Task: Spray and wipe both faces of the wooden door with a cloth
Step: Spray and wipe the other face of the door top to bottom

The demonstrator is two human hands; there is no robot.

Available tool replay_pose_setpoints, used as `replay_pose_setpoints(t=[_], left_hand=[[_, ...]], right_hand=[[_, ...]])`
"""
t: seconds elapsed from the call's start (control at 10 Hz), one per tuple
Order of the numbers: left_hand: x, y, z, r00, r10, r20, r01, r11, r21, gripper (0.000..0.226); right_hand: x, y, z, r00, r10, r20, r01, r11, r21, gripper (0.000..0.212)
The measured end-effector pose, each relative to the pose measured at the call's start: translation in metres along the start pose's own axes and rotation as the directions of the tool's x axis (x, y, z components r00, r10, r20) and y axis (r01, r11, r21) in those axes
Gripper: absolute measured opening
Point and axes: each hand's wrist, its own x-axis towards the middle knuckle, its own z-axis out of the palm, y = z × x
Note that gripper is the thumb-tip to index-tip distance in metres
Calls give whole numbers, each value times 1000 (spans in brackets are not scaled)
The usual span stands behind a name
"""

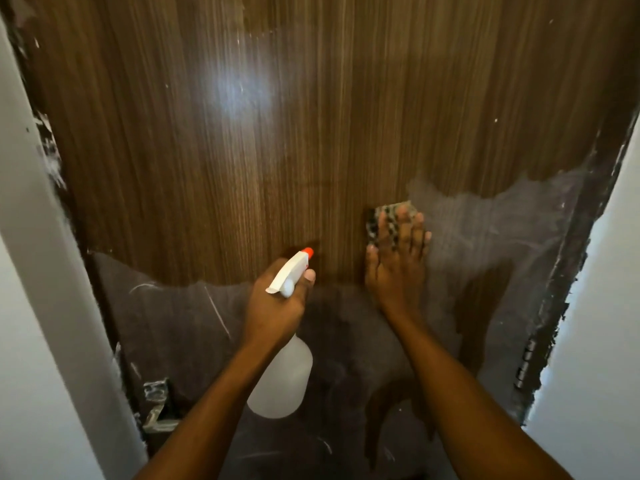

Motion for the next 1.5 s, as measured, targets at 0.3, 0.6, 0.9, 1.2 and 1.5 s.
replay_pose_setpoints(t=[0.3, 0.6, 0.9, 1.2, 1.5], left_hand=[[9, -3, 29, 999, 36, -19, -38, 993, -113, 29], [13, 5, 75, 997, 73, 22, -69, 984, -165, 20], [24, 18, 148, 998, 58, -19, -61, 984, -170, 24], [12, 29, 193, 999, 28, -23, -32, 976, -214, 29], [4, 45, 248, 998, -19, 59, 35, 959, -281, 22]], right_hand=[[55, -24, -9, 992, -123, 5, 123, 992, -27, 63], [16, 84, -24, 972, 229, 49, -225, 972, -70, 65], [15, 96, -15, 929, -363, 71, 368, 928, -66, 60], [75, 175, -46, 929, 365, -63, -362, 930, 61, 61], [6, 231, -38, 974, -214, 78, 220, 973, -67, 57]])
